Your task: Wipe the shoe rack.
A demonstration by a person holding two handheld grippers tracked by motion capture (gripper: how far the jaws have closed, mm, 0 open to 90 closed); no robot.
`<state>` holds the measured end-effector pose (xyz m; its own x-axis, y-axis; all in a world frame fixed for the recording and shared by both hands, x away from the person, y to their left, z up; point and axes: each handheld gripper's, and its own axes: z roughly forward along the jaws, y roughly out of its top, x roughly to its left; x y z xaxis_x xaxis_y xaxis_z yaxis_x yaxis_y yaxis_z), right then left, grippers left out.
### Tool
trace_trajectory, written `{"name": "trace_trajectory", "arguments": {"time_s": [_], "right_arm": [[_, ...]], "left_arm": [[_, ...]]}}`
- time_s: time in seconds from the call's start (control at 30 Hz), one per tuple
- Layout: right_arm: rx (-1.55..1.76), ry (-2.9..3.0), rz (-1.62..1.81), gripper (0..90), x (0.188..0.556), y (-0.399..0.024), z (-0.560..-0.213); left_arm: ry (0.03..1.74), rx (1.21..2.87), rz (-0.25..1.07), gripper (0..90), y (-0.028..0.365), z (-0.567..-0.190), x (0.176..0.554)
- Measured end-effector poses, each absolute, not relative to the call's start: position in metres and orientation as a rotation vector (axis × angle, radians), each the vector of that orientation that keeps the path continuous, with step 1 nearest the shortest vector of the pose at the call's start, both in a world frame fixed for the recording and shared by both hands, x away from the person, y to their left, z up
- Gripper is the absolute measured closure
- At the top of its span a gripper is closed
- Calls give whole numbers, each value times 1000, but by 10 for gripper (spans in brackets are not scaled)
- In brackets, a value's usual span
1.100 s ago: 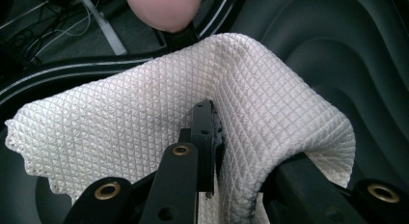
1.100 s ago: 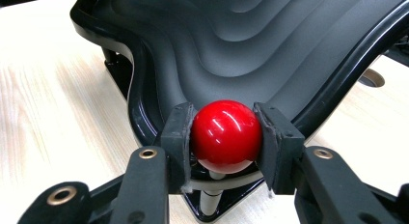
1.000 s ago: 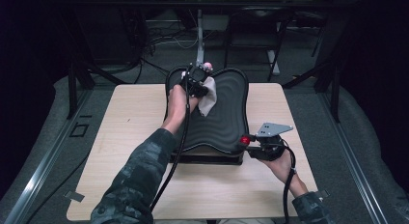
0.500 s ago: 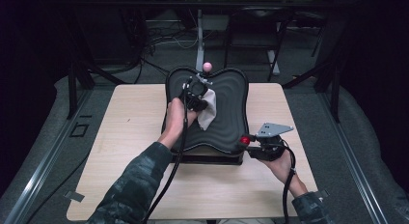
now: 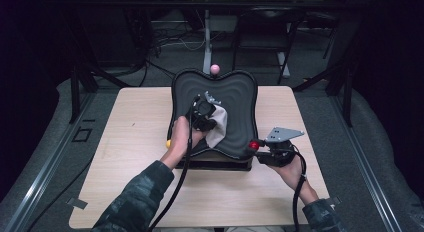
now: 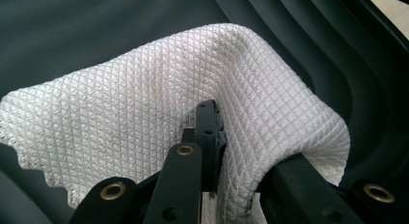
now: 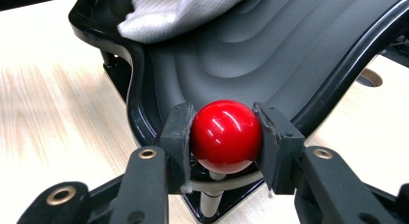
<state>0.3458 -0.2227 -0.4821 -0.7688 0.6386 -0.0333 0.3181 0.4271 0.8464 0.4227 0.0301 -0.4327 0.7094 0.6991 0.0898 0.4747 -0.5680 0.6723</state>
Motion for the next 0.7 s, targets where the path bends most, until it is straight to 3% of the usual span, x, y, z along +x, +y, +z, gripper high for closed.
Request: {"name": "trace_trajectory", "arguments": {"time_s": [0.7], "right_arm": [[823,2333,1265,598,345,-222,-482]], "left_arm": [[782,2379,356,825,18,-449,391]]}}
